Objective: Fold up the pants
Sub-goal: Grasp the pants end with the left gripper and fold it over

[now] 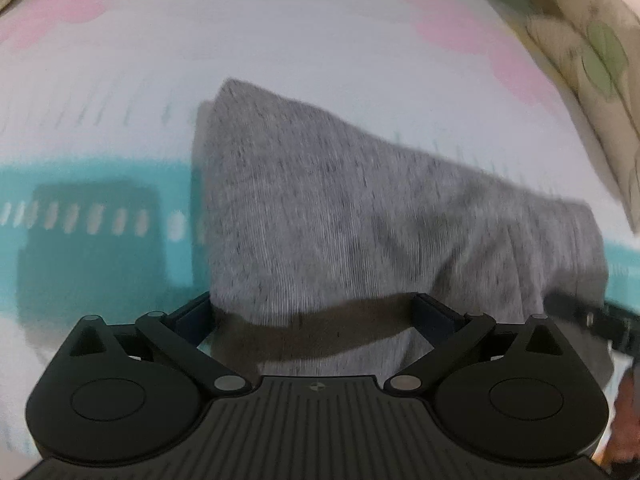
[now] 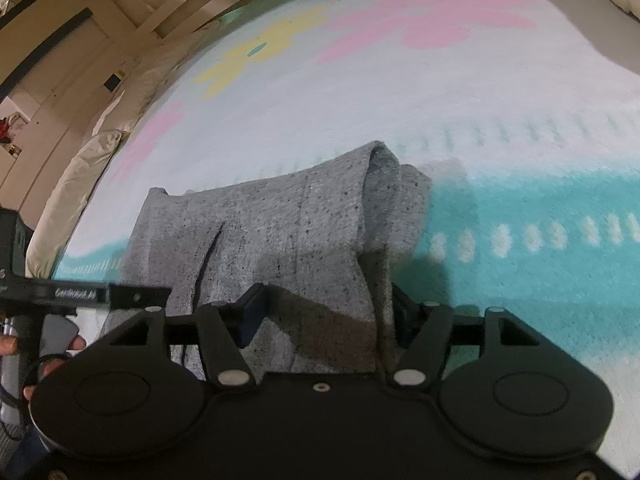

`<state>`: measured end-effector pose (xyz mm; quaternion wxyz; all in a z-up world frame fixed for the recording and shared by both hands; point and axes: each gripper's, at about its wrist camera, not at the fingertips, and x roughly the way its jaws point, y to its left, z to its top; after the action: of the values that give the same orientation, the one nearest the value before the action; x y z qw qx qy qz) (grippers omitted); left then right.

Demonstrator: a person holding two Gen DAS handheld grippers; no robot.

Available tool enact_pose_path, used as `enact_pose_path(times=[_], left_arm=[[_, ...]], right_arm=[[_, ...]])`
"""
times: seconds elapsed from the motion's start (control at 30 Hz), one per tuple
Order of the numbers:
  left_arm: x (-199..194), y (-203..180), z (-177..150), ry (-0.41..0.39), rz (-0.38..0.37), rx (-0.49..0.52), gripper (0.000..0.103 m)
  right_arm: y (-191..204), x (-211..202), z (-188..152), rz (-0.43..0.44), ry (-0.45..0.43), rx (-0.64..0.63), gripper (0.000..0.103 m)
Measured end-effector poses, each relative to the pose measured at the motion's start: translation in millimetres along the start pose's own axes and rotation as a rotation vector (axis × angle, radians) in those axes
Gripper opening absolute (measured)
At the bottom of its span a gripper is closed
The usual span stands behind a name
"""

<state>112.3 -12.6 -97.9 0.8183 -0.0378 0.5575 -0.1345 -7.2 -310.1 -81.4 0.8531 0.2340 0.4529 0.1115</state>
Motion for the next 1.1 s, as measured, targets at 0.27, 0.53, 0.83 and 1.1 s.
enact_pose_path(times=[0.27, 0.53, 0.83, 1.1], left_arm=[[-3, -7, -4, -0.056, 0.017, -0.02, 0.087], [-44, -17, -18, -0.145, 0.081, 0.018, 0.016], [-110, 25, 14, -0.337, 0.242, -0.044, 0.014], [-80, 116, 68, -0.282, 0.324, -0.237, 0.015]], right_arm=[[5, -5, -1, 0.014, -0.005, -0.008, 0.049], [63, -29, 12, -0.049, -0.042, -0.145, 0.035], [142, -16, 72, 0.106, -0.136, -0.224, 0.035], [203, 97, 110, 0.083, -0.049, -0.315, 0.035]])
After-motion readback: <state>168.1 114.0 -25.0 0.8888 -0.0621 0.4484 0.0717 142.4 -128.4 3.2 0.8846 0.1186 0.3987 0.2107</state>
